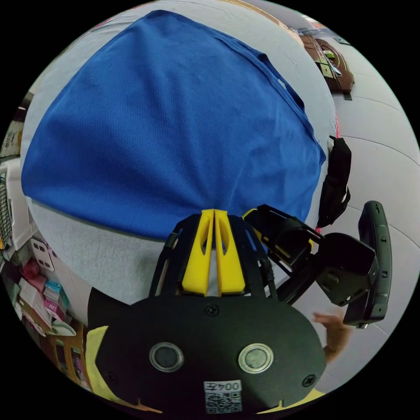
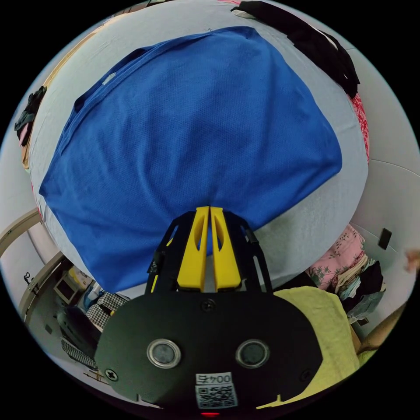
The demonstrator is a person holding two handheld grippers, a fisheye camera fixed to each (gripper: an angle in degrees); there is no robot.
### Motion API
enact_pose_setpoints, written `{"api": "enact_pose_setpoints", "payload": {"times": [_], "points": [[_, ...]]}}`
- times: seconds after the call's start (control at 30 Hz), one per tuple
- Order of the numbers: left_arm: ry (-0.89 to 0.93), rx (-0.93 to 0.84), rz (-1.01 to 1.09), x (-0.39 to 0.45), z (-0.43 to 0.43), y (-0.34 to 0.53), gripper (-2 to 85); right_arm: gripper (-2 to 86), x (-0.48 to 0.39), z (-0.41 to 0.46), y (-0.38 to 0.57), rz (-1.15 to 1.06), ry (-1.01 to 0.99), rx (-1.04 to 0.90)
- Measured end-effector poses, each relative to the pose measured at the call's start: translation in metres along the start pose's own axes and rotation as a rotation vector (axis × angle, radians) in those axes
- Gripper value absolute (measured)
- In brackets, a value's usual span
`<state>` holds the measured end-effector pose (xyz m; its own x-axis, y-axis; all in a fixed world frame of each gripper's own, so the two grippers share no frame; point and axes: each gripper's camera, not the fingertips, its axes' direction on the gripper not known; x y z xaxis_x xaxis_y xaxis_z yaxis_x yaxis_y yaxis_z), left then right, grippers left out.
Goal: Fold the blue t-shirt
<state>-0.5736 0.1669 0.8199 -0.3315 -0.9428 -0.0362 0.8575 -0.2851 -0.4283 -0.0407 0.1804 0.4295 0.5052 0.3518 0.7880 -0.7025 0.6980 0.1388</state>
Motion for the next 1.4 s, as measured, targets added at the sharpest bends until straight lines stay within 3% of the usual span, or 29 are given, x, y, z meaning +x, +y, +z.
{"api": "enact_pose_setpoints", "payload": {"times": [0.4,1.4], "points": [[0.022,0.000,0.013,-0.004,0.005,0.000,0.6,-0.7,0.016,-0.002,0.007,0.016,-0.056,0.016],[0.114,-0.031,0.042,-0.024,-0.004,-0.003,0.6,-0.7,-0.001,-0.009,0.018,-0.005,0.080,0.030]]}}
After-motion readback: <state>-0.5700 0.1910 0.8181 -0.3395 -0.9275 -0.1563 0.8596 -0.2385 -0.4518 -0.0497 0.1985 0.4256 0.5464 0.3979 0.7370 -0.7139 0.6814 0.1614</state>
